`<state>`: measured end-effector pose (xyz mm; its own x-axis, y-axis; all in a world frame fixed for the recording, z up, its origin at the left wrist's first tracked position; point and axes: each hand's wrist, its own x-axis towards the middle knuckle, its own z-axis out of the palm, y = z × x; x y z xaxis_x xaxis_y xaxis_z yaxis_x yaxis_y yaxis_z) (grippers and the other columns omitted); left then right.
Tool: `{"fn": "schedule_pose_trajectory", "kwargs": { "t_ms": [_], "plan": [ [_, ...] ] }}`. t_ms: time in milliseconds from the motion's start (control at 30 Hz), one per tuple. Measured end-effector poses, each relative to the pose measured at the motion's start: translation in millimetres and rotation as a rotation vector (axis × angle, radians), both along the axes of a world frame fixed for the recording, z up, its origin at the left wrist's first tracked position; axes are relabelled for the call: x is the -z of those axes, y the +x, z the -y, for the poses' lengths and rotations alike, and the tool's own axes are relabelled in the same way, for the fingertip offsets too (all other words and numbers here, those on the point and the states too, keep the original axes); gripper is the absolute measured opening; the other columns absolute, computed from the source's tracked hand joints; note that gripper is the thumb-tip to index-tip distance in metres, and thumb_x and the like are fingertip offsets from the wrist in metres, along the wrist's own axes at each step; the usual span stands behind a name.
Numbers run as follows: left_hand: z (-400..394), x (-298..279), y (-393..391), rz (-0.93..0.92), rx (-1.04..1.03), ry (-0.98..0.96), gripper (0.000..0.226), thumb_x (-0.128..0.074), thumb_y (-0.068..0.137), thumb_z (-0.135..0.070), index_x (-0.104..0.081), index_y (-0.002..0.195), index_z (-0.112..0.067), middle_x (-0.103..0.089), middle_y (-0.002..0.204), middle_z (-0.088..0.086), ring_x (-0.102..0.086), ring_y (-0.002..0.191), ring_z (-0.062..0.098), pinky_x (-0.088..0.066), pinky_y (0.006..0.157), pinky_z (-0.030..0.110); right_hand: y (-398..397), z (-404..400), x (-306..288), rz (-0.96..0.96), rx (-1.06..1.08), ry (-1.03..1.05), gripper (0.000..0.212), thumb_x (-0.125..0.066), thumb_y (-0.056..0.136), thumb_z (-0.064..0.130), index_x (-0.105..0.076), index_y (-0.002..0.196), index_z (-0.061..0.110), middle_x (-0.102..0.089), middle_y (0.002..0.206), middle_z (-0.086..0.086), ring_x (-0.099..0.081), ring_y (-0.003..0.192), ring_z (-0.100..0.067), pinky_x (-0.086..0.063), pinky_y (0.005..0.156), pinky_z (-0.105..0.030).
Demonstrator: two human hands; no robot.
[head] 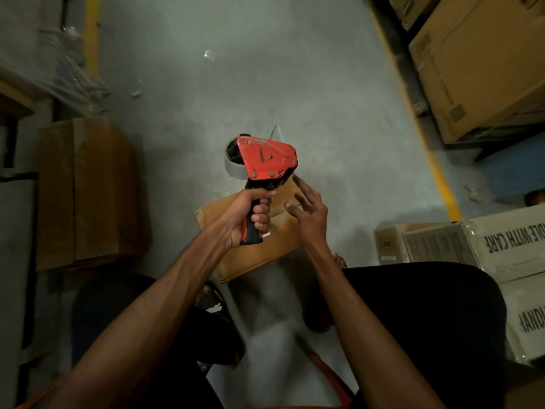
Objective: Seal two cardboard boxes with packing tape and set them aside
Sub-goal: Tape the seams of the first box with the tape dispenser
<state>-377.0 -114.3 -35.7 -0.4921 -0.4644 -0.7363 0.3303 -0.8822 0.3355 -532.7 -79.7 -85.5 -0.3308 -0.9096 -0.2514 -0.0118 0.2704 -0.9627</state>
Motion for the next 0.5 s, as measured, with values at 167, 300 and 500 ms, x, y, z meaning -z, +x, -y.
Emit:
{"fn": "schedule_pose_trajectory", "kwargs": {
  "t_ms": [167, 300, 500],
  "plan": [
    [1.2, 0.7, 3.0, -0.081, -0.036, 0.001, 0.037, -0.054, 0.097, -0.019, -0.04, 0.063, -0.021, -0.03, 0.044, -0.009, -0.025, 0.032, 0.006, -0.025, 0.034, 0.018, 16.9, -14.4, -11.3, 0.404, 0.121, 0.434, 0.023, -0.059, 0.101, 0.023, -0.068, 0.12, 0.014, -0.071, 0.117, -0.008, -0.069, 0.093, -0.023, -0.058, 0.068, -0.032],
    [0.5, 1.0, 1.0, -0.172, -0.034, 0.011, 0.032, -0.058, 0.091, -0.021, -0.04, 0.064, -0.02, -0.031, 0.045, -0.008, -0.027, 0.032, 0.006, -0.026, 0.034, 0.018, 28.5, -5.7, -27.3, 0.659, -0.063, 0.549, 0.041, -0.038, 0.108, 0.04, -0.071, 0.102, 0.016, -0.077, 0.084, 0.001, -0.072, 0.065, -0.012, -0.054, 0.062, -0.028],
    [-0.2, 1.1, 0.8, -0.14, -0.037, 0.025, 0.034, -0.056, 0.093, -0.022, -0.041, 0.063, -0.019, -0.031, 0.045, -0.008, -0.027, 0.033, 0.006, -0.024, 0.035, 0.018, 18.7, 5.4, -35.7, 0.801, 0.082, 0.523, 0.022, -0.049, 0.102, 0.021, -0.067, 0.095, 0.012, -0.072, 0.097, -0.005, -0.069, 0.089, -0.025, -0.058, 0.076, -0.039]
  ]
}}
